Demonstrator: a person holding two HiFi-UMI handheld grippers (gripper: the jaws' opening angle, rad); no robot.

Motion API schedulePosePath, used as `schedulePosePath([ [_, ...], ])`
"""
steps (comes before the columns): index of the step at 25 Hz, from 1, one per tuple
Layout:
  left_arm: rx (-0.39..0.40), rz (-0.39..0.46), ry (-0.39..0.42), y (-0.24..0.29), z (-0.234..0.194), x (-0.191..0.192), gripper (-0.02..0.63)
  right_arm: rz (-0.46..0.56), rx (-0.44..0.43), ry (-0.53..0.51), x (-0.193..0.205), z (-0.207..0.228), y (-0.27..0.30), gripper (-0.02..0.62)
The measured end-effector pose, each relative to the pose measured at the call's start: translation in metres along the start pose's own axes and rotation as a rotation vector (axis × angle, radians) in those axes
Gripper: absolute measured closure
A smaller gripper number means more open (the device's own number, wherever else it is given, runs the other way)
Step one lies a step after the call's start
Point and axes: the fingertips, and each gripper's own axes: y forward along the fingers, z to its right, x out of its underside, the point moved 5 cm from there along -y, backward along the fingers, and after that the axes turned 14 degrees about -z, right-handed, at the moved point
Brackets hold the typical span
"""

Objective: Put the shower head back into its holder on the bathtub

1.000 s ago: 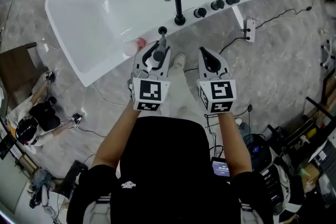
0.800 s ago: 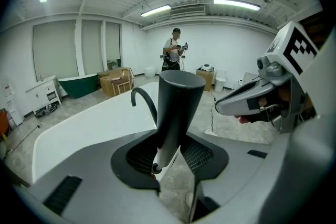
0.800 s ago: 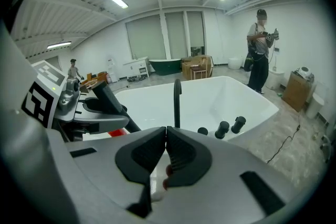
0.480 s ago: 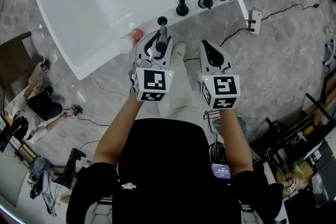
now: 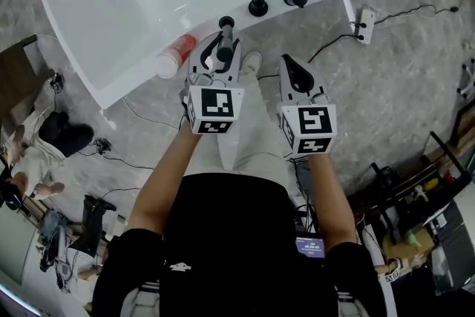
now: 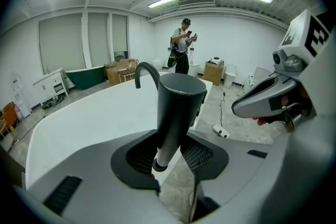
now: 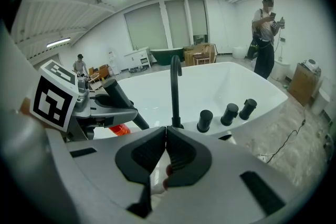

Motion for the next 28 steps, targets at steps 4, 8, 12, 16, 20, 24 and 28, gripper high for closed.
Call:
schedulePosePath([
  [4,-0.019,0.008,-0.018,0.012,-0.003,0.004,0.462,-0.008,0.001,0.011,0.001,0.007,0.008,0.574],
  [8,-0.027,-0.011,-0.034,0.026,-0.008,0.009,0.462,-0.014,0.001,0.001,0.001,0.013,0.017,0.574],
  [12,-0.019,0.021,-0.048,0.033,-0.01,0.007,0.462,-0.026,-0.002,-0.002,0.002,0.019,0.026,0.574],
  [16,-0.026,-0.003,-0.042,0.044,-0.012,0.007,0.462,-0.037,-0.006,-0.013,0.004,0.019,0.035,0.574],
  [20,-0.036,-0.027,-0.058,0.05,-0.018,0.014,0.462,-0.043,-0.013,-0.018,0.004,0.016,0.036,0.574],
  [24,-0.03,-0.006,-0.069,0.052,-0.019,0.015,0.462,-0.049,-0.015,-0.017,0.005,0.016,0.04,0.574],
  [28,-0.023,-0.009,-0.05,0.053,-0.018,0.013,0.462,-0.055,-0.016,-0.016,0.007,0.015,0.042,0.574],
])
